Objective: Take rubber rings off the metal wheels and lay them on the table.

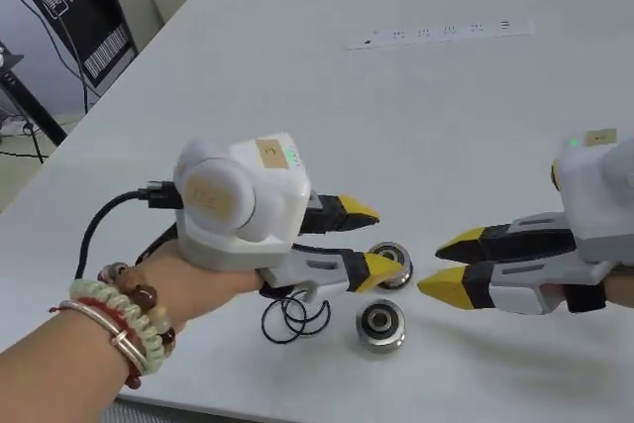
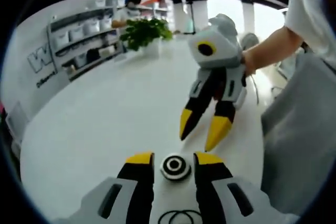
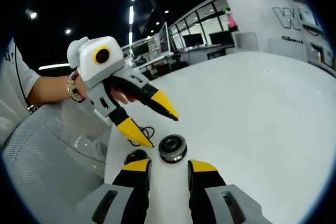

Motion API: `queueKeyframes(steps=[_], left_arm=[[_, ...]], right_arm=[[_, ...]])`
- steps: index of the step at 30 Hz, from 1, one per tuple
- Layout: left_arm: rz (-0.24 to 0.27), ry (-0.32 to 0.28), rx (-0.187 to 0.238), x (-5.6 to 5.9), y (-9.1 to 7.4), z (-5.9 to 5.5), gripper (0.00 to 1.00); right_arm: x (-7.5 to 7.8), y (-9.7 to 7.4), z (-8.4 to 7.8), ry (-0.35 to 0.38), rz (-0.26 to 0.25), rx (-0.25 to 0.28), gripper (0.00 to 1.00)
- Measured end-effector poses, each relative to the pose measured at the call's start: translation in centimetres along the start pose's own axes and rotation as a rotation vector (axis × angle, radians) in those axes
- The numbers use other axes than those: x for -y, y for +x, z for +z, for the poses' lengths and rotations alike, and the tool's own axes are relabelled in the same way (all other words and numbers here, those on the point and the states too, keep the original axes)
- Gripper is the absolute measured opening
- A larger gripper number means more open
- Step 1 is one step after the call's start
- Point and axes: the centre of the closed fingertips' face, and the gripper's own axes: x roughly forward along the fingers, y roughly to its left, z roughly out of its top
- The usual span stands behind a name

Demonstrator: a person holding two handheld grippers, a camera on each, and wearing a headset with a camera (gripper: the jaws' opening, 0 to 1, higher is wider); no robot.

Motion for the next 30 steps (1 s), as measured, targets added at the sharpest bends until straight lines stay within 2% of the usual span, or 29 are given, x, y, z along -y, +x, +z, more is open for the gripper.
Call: queueKeyframes(steps=[6, 10, 12, 13, 16, 17, 19, 21, 23, 25, 26, 27, 30], left_arm=[[0.011, 0.023, -0.041, 0.1, 0.5, -1.0, 0.22], [0.013, -0.002, -0.072, -0.1, 0.9, -1.8, 0.21], [0.013, -0.007, -0.079, -0.1, 0.9, -2.1, 0.19], [0.010, -0.024, -0.060, 0.1, 0.9, -1.8, 0.18], [0.009, -0.046, -0.077, 0.0, 0.8, -2.1, 0.15], [0.011, -0.063, -0.070, 0.0, 0.9, -2.0, 0.14], [0.013, -0.078, -0.069, 0.0, 0.9, -2.0, 0.14], [0.014, -0.083, -0.068, 0.0, 0.9, -2.1, 0.14], [0.017, -0.088, -0.072, -0.1, 0.9, -2.1, 0.14], [0.022, -0.092, -0.074, -0.1, 0.8, -2.2, 0.14], [0.022, -0.091, -0.076, -0.2, 0.8, -2.2, 0.14], [0.005, -0.095, -0.068, 0.2, 0.8, -2.1, 0.14], [0.012, -0.083, -0.074, 0.2, 0.8, -2.1, 0.14]], right_arm=[[0.5, 1.0, -0.2, -0.069, -0.030, -0.033, 0.26], [0.6, 1.7, -0.4, -0.092, -0.018, -0.054, 0.26], [0.8, 1.9, -0.5, -0.126, -0.023, -0.061, 0.26], [0.9, 2.0, -0.5, -0.133, -0.027, -0.064, 0.26], [1.1, 2.4, -0.6, -0.146, -0.024, -0.069, 0.25], [1.1, 2.6, -0.7, -0.152, -0.019, -0.072, 0.25], [1.2, 2.7, -0.6, -0.173, -0.018, -0.068, 0.23], [0.7, 2.9, -0.7, -0.193, 0.010, -0.072, 0.20], [1.2, 2.7, -0.9, -0.274, -0.020, -0.091, 0.17], [1.0, 2.5, -1.0, -0.248, -0.010, -0.089, 0.09], [1.5, 2.3, -0.8, -0.265, -0.041, -0.078, 0.00], [1.1, 2.3, -1.2, -0.256, -0.014, -0.093, 0.00], [1.2, 2.5, -1.0, -0.275, -0.033, -0.092, 0.00]])
